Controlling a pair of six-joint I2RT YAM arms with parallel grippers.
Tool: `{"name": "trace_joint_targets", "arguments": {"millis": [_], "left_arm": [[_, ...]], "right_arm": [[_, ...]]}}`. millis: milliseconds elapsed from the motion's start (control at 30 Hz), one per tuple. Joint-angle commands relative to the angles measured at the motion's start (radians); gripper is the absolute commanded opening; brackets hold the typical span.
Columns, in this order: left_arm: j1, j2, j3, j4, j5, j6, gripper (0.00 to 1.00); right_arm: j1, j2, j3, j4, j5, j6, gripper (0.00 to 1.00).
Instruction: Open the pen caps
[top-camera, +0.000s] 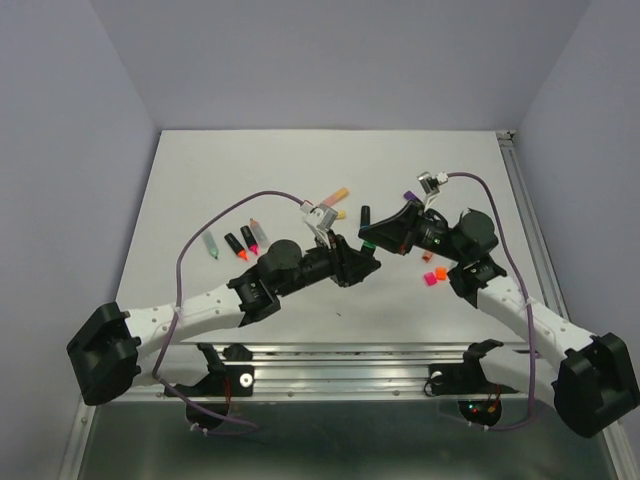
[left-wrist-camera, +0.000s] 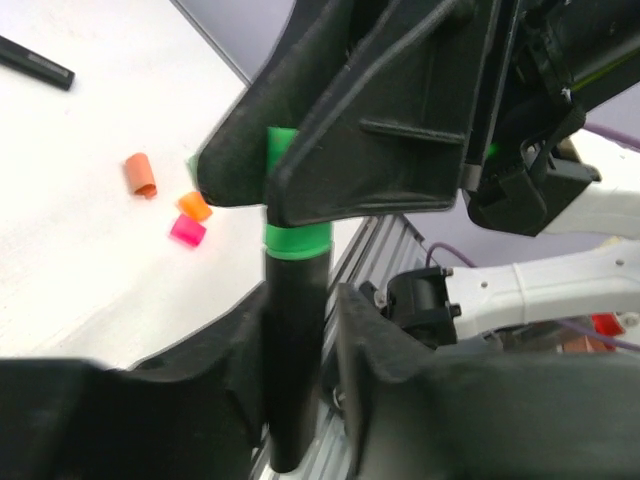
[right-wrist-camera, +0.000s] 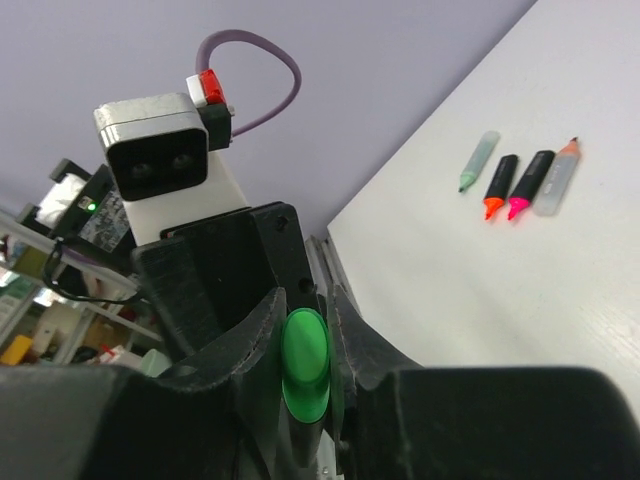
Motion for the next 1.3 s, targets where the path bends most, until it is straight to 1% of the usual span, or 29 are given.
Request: {"name": "trace_joint_targets", "arguments": {"millis": [0, 33, 267, 367, 467, 633, 733, 833, 1033, 1267], "left_arm": [[-0.030, 0.001, 0.068, 0.011, 0.123, -0.007, 0.46], [-0.030, 0.004, 0.071, 0.009, 0.126, -0.009, 0.50], [-0.030, -0.015, 0.064, 0.005, 0.124, -0.009, 0.52], [-0.028, -0.030, 0.055, 0.000, 0.109, -0.010, 0.53], [-0.024, -0.036, 0.050, 0.000, 0.098, -0.013, 0.54], [-0.019, -0.032, 0.062, 0.003, 0.080, -0.019, 0.54], [-0.016, -0.027, 0.067, 0.006, 0.063, -0.029, 0.52], [-0.014, -0.030, 0.061, 0.017, 0.057, -0.029, 0.43], [-0.007, -0.039, 0.058, 0.031, 0.054, -0.022, 0.43], [0.004, -0.033, 0.070, 0.048, 0.058, -0.016, 0.45]], "right_arm": [[-0.024, -0.026, -0.011, -0.001, 0.091, -0.082, 0.01], [-0.024, -0.032, -0.013, -0.007, 0.096, -0.088, 0.01], [-0.024, -0.043, 0.003, -0.042, 0.092, -0.097, 0.01], [-0.024, -0.043, 0.010, -0.063, 0.058, -0.111, 0.01], [-0.024, -0.036, 0.004, -0.039, 0.024, -0.091, 0.01], [-0.024, -0.052, -0.031, 0.021, 0.023, -0.071, 0.01], [-0.022, -0.056, -0.054, 0.053, 0.013, -0.048, 0.01], [-0.022, -0.061, -0.059, 0.050, 0.010, -0.048, 0.01], [-0.019, -0.061, -0.077, 0.061, -0.007, -0.031, 0.01], [-0.004, -0.062, -0.105, 0.076, -0.007, -0.013, 0.01]]}}
